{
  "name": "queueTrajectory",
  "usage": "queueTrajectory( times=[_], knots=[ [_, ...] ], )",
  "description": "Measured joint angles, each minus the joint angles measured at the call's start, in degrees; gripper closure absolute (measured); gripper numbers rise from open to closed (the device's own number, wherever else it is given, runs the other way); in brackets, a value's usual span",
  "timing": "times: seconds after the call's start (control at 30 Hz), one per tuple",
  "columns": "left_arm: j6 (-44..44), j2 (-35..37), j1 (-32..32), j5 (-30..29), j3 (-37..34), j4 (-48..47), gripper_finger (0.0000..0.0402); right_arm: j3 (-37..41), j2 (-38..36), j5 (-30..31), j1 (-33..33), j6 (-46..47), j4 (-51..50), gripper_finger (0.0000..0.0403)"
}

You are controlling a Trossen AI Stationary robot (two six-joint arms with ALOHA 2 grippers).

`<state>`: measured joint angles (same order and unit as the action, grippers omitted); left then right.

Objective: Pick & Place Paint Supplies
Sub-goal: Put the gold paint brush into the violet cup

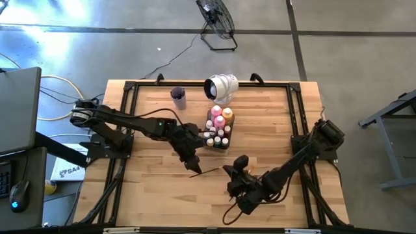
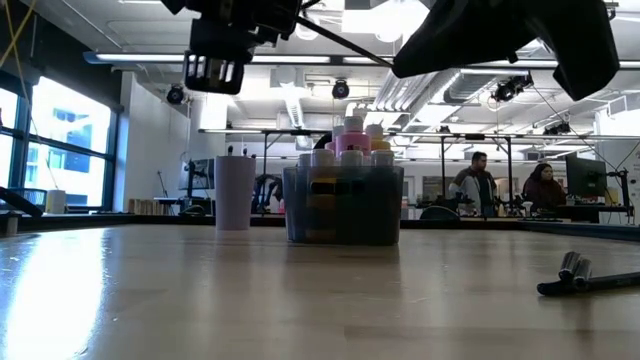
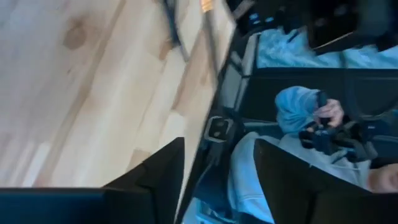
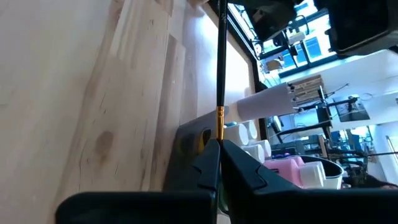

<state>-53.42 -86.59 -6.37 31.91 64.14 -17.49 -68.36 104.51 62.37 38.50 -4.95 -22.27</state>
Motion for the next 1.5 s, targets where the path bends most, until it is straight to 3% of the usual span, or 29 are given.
queueTrajectory(
  times=[0.2,0.87,1.17,1.3,1.5],
  knots=[
    [-2.58,-0.2,-0.01,1.23,0.02,4.57,0.0196,0.0,-0.04,-0.88,-0.02,-1.07,0.03,0.04],
    [-3.82,-1.88,-2.41,3.25,0.02,4.08,0.0195,0.0,-0.04,-1.0,-0.04,0.39,0.0,0.0399],
    [-3.58,-1.88,-4.26,0.82,0.02,4.11,0.0195,0.0,-0.04,-1.01,-0.04,0.72,-0.16,0.0399],
    [-2.39,-1.88,-4.15,0.07,0.02,4.11,0.0216,0.0,-0.04,-1.01,-0.04,0.79,-0.16,0.0399],
    [-1.93,-1.86,-4.15,-0.69,0.02,4.13,0.0291,0.0,-0.07,-1.02,-0.04,0.68,-0.16,0.0399]
  ],
)
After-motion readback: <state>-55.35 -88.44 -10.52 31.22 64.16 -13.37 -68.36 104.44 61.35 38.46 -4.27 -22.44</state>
